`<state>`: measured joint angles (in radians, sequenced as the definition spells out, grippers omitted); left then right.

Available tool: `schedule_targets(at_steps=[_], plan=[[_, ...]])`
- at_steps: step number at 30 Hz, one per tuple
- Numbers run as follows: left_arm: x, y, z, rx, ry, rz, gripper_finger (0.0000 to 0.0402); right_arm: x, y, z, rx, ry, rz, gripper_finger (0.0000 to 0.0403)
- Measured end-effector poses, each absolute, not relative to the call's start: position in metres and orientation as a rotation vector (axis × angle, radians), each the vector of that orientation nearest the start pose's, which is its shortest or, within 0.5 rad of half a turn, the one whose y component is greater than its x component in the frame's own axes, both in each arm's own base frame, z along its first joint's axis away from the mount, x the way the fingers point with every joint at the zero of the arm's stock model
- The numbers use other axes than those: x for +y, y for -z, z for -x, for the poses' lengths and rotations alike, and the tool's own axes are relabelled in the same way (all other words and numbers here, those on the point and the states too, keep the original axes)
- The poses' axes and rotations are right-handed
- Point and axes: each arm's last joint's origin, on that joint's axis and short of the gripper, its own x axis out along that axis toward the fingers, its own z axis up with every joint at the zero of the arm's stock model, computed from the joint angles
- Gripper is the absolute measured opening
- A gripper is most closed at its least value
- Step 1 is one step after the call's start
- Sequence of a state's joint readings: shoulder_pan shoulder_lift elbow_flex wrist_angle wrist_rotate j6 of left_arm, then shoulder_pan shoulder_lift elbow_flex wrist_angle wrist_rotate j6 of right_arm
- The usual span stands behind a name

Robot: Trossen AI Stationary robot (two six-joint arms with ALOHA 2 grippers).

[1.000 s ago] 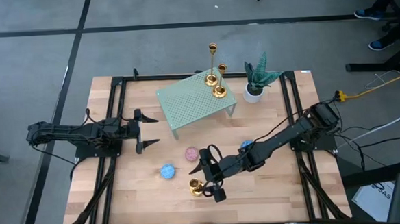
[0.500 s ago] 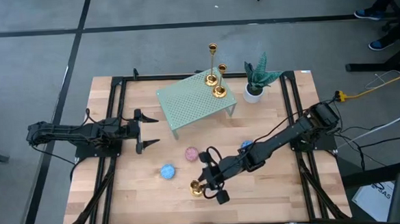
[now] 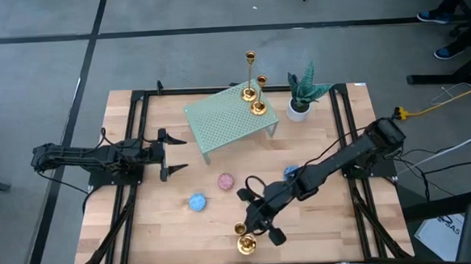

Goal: Pick & Place candle stick holders
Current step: Put the gold candle holder on the shelf

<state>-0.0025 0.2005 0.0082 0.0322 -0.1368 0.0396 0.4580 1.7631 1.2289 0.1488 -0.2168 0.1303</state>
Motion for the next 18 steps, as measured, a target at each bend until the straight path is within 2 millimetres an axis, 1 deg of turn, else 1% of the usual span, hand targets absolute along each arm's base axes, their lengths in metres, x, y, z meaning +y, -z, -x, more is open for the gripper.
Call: schedule_targets(at_steps=[4,9,15,18], plan=[[0.004,-0.153,-0.108,0.162,-0.13,-0.051,0.04,0.177,-0.278,-0.347,0.366,-0.646,-0.079,0.0011],[0.004,-0.153,-0.108,0.162,-0.131,-0.05,0.04,0.168,-0.316,-0.329,0.255,-0.646,-0.07,0.0014],[0.004,-0.153,-0.108,0.162,-0.131,-0.051,0.04,0.153,-0.354,-0.305,0.141,-0.55,-0.029,0.0015],[0.004,-0.153,-0.108,0.163,-0.131,-0.05,0.04,0.145,-0.368,-0.295,0.1,-0.478,0.001,0.0015]])
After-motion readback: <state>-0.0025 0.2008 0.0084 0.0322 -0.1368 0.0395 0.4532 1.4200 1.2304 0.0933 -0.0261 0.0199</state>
